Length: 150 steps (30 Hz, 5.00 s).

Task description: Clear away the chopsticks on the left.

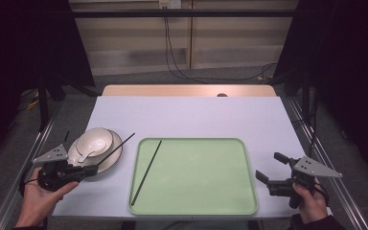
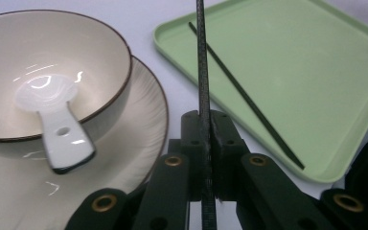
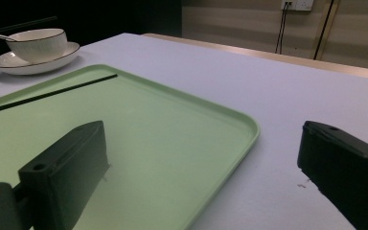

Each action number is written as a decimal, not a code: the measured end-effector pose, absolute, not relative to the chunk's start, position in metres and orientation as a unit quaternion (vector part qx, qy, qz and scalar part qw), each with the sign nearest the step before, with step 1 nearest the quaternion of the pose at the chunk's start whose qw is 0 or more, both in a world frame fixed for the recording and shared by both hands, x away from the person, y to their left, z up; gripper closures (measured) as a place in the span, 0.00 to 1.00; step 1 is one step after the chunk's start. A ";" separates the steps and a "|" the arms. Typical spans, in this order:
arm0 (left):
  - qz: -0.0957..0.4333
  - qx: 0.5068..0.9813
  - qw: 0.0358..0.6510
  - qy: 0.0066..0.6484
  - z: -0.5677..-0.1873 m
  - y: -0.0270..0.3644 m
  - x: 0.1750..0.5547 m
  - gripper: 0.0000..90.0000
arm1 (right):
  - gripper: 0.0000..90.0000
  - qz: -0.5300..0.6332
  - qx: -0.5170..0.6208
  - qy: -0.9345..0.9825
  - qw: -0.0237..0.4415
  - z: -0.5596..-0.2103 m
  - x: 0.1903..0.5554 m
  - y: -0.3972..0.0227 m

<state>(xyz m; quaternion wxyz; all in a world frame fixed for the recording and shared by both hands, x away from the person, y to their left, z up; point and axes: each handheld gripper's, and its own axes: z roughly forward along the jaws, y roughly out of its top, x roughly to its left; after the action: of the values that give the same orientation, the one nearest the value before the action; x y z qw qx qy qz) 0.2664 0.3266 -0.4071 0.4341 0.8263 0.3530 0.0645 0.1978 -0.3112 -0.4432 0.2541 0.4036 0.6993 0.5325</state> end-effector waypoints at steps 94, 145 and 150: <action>0.069 0.777 0.338 0.527 -0.465 0.152 0.266 0.92 | 0.03 0.532 0.395 0.707 0.246 -0.444 0.198 -0.310; 0.183 0.761 0.514 0.350 -0.418 0.227 0.224 0.03 | 0.03 0.533 0.396 0.706 0.248 -0.443 0.198 -0.310; 0.208 0.737 0.530 0.364 -0.420 0.242 0.214 0.02 | 0.03 0.533 0.397 0.705 0.248 -0.443 0.198 -0.310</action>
<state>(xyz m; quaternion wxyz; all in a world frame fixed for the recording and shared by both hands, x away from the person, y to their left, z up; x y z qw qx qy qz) 0.2142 0.2422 -0.4202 0.5302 0.7372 0.3639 0.2075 0.1977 -0.3099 -0.4433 0.2481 0.3968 0.7051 0.5328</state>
